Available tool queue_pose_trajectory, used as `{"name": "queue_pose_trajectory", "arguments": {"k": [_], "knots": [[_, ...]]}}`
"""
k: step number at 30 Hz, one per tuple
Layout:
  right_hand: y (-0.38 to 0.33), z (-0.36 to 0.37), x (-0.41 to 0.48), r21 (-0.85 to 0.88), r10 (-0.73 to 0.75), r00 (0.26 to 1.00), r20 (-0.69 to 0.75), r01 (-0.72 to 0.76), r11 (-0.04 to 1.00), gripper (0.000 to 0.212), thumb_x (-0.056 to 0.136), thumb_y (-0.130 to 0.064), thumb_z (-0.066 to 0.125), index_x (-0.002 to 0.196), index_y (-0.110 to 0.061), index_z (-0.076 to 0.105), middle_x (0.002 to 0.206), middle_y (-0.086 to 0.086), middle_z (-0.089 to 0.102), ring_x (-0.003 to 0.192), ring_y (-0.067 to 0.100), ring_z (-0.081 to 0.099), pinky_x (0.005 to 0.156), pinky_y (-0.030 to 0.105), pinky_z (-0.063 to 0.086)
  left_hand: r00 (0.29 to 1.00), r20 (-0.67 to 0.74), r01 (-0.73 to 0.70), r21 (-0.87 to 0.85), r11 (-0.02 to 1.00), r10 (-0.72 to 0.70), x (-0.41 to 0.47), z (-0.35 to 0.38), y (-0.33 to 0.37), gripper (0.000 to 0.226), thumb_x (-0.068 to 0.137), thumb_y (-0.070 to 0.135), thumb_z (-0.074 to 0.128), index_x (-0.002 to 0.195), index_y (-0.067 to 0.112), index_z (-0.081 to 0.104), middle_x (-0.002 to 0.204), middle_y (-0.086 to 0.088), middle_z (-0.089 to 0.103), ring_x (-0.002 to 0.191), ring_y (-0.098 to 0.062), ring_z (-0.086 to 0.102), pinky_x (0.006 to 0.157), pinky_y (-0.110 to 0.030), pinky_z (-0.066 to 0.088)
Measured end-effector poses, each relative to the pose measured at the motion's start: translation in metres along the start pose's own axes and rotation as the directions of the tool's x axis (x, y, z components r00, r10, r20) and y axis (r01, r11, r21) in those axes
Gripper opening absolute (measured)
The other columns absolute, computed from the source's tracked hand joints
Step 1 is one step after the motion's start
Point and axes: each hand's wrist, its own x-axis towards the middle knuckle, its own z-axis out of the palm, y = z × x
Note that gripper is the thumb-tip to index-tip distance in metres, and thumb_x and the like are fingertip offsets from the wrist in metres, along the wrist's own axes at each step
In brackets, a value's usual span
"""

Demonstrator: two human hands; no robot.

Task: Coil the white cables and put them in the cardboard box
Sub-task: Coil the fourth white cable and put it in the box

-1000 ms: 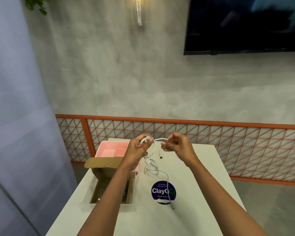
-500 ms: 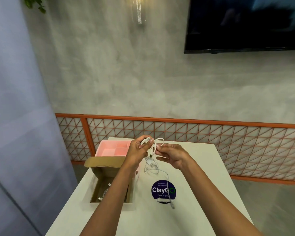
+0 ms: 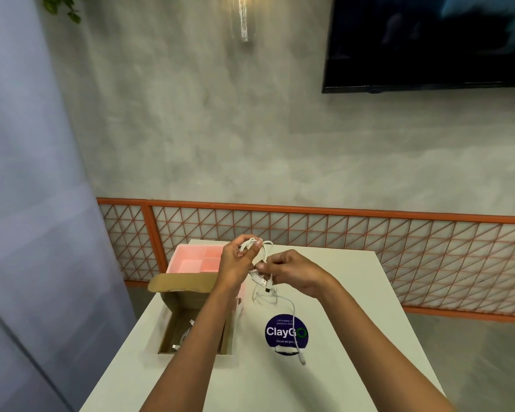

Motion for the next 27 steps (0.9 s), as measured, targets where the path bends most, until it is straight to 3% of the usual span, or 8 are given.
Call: {"name": "queue_pose_trajectory", "arguments": {"k": [2,4,8,11,16,19,22,27], "knots": [[-0.004,0.002,0.0,-0.265,-0.064,0.982,-0.177,0.015,0.964,0.018,0.088,-0.021,0.066,0.081,-0.005,0.072,0.074,0.008,0.068,0.067,0.016,0.061,0.069,0.027,0.052,0.999,-0.04,-0.011,0.059,0.998,0.013,0.001,-0.003,-0.001,0.007,0.088,0.021,0.065,0.091,0.015,0.066,0.062,0.005,0.063,0.059,-0.015,0.054,0.056,-0.028,0.042],[-0.011,0.004,-0.001,-0.505,-0.166,0.938,-0.305,-0.011,0.863,0.023,0.088,-0.027,0.065,0.082,-0.005,0.073,0.07,0.007,0.068,0.059,0.016,0.059,0.062,0.026,0.049,0.998,-0.046,-0.034,0.088,0.996,0.038,0.001,-0.005,-0.001,0.008,0.088,0.022,0.066,0.091,0.015,0.066,0.066,-0.003,0.062,0.06,-0.02,0.05,0.055,-0.029,0.039],[-0.024,0.01,-0.006,-0.675,-0.276,0.928,-0.25,0.037,0.737,0.019,0.093,-0.027,0.059,0.09,-0.013,0.072,0.072,0.007,0.068,0.064,0.018,0.063,0.066,0.029,0.05,0.99,-0.088,-0.1,0.149,0.984,0.114,0.0,-0.005,0.004,0.002,0.087,0.02,0.066,0.086,0.019,0.067,0.078,-0.008,0.069,0.067,-0.02,0.062,0.059,-0.031,0.047],[-0.031,0.01,-0.013,-0.676,-0.284,0.945,-0.162,0.103,0.73,0.02,0.095,-0.025,0.056,0.088,-0.015,0.071,0.069,0.006,0.065,0.061,0.012,0.059,0.062,0.024,0.045,0.979,-0.108,-0.147,0.218,0.965,0.174,0.0,-0.008,0.003,0.005,0.088,0.021,0.065,0.084,0.023,0.065,0.079,-0.007,0.07,0.076,-0.026,0.065,0.066,-0.039,0.052],[-0.037,0.008,-0.026,-0.627,-0.304,0.948,-0.096,0.18,0.758,0.025,0.096,-0.025,0.053,0.074,-0.021,0.064,0.062,-0.004,0.06,0.056,0.003,0.055,0.058,0.015,0.042,0.97,-0.077,-0.204,0.249,0.947,0.23,-0.003,-0.011,0.006,0.007,0.087,0.019,0.067,0.082,0.021,0.062,0.077,-0.007,0.068,0.073,-0.021,0.063,0.065,-0.036,0.051],[-0.039,0.003,-0.031,-0.546,-0.291,0.95,-0.113,0.185,0.817,0.027,0.097,-0.026,0.052,0.076,-0.017,0.067,0.062,-0.002,0.06,0.055,0.004,0.053,0.054,0.009,0.041,0.97,-0.084,-0.209,0.176,0.962,0.227,-0.004,-0.009,0.009,0.009,0.087,0.017,0.066,0.088,0.009,0.062,0.075,-0.006,0.066,0.069,-0.014,0.06,0.062,-0.028,0.048],[-0.038,-0.004,-0.032,-0.425,-0.267,0.949,-0.17,0.173,0.888,0.025,0.097,-0.026,0.052,0.083,-0.017,0.071,0.062,-0.003,0.061,0.056,0.004,0.054,0.058,0.011,0.042,0.98,-0.099,-0.167,0.053,0.984,0.172,-0.008,-0.007,0.013,0.012,0.087,0.017,0.065,0.092,0.007,0.06,0.07,0.008,0.066,0.061,-0.002,0.059,0.053,-0.018,0.045],[-0.031,-0.021,-0.03,-0.281,-0.248,0.94,-0.232,0.18,0.943,0.02,0.097,-0.019,0.052,0.092,-0.022,0.07,0.061,-0.001,0.062,0.055,0.007,0.056,0.063,0.016,0.045,0.999,-0.024,-0.041,-0.159,0.986,0.037,-0.011,-0.006,0.019,0.015,0.083,0.021,0.066,0.092,0.012,0.06,0.077,0.002,0.067,0.058,-0.007,0.056,0.048,-0.018,0.041]]}}
